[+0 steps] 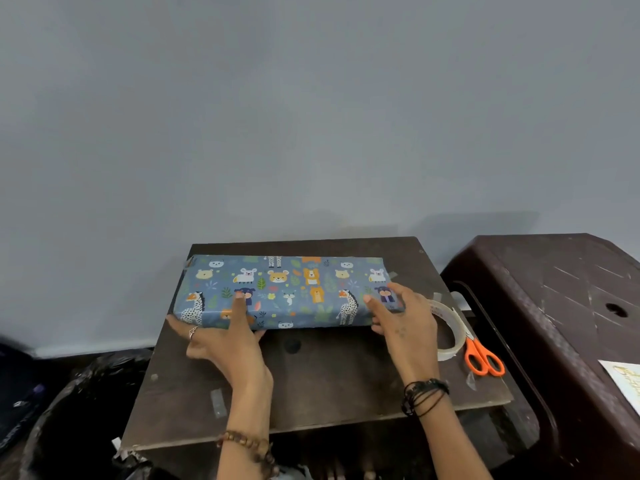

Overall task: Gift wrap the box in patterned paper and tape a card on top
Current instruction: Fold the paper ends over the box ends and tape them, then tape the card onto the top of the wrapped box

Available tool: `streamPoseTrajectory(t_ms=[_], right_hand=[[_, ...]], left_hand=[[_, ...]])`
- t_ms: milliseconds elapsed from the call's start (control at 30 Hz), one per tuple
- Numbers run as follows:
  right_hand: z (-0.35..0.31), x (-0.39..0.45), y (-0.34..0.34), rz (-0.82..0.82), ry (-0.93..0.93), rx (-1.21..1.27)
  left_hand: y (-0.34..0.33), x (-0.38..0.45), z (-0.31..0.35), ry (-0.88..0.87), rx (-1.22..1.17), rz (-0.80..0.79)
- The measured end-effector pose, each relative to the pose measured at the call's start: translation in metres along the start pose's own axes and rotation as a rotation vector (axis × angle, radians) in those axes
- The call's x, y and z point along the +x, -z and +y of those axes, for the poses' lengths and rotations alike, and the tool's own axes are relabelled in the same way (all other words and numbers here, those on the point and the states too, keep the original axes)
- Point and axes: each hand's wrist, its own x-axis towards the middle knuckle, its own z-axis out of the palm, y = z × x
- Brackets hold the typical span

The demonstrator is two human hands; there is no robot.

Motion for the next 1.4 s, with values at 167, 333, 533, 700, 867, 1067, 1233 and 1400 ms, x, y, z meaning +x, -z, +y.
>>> streamPoseTrajectory(t_ms=[167,333,533,700,867,1067,1233,1400], right_hand=[[-0.006,-0.001,0.006,-0.006,0.082,-0.227],[-0.01,-0.007,0.006,-0.029,0.151,-0.38],[-0.014,-0.023,-0.005,0.007,0.331,-0.424],[-0.013,-0.044,0.001,0.031,0.39,-0.343],[0.0,-0.058,0.033,0.058,0.323,-0.383],[0.018,-0.077,0.056,0.061,0.265,-0.387],[0.016,-0.101,0.052,-0.058,0.28,-0.432],[0.004,-0.12,0.05,-0.129,0.368,-0.485]], left_hand=[[0.001,0.006,-0.006,-0.033,0.339,0.063],[-0.001,0.008,-0.01,-0.225,0.671,-0.013],[-0.014,-0.041,-0.018,-0.69,0.875,-0.33],[-0.015,-0.089,-0.027,-0.587,0.622,-0.78],[-0.003,-0.102,-0.024,-0.585,0.655,-0.891],[0.028,-0.114,-0.04,-0.701,1.069,-1.06],[0.046,-0.122,-0.041,-0.621,1.27,-1.174],[0.049,-0.129,-0.021,-0.503,1.183,-1.107]])
